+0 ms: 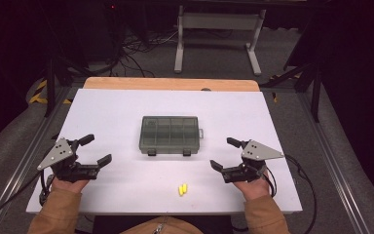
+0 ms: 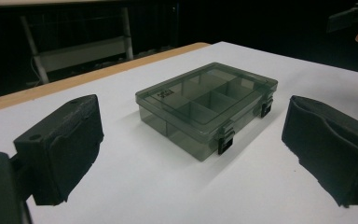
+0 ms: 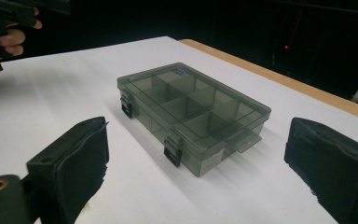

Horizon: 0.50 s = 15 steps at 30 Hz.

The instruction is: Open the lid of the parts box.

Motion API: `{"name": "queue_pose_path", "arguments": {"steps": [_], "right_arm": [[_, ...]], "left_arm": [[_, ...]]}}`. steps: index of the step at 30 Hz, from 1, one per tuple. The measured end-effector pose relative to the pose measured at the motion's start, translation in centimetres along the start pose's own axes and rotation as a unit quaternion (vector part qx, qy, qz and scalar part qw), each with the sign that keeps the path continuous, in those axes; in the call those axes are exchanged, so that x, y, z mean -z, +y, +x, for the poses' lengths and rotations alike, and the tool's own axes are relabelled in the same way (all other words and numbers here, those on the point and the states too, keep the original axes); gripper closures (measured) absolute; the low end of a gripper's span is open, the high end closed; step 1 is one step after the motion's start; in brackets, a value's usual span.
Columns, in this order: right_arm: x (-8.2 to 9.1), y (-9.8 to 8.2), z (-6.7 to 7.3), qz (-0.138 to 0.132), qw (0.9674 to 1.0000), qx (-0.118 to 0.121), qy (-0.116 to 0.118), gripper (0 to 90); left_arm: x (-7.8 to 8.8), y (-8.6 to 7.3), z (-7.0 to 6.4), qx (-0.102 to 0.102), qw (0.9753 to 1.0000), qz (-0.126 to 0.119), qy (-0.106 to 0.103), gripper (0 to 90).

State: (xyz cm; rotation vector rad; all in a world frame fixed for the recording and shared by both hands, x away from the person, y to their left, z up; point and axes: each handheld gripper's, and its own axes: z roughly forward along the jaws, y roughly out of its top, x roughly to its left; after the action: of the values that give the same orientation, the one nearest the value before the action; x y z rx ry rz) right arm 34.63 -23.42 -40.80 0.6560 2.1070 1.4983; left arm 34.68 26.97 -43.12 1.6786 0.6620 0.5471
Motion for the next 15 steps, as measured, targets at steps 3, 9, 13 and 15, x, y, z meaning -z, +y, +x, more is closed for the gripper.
{"name": "queue_pose_path", "arguments": {"steps": [3,9,13,15], "right_arm": [[-0.3,0.3,-0.1,0.006,1.0000,0.000,0.004,6.6],[-1.5,1.4,-0.7,0.023,0.9997,0.006,0.008,6.6],[-2.0,1.7,-0.9,0.024,0.9996,0.010,0.011,6.7],[-2.5,2.1,-1.1,0.031,0.9994,0.016,0.010,7.3]], "left_arm": [[-0.4,0.4,0.0,-0.006,1.0000,0.006,-0.003,5.9],[-1.7,0.9,0.6,-0.005,0.9996,0.023,-0.014,5.5],[-2.5,1.0,1.1,0.001,0.9992,0.031,-0.024,5.4],[-3.0,1.2,1.4,0.000,0.9990,0.035,-0.027,5.3]]}}
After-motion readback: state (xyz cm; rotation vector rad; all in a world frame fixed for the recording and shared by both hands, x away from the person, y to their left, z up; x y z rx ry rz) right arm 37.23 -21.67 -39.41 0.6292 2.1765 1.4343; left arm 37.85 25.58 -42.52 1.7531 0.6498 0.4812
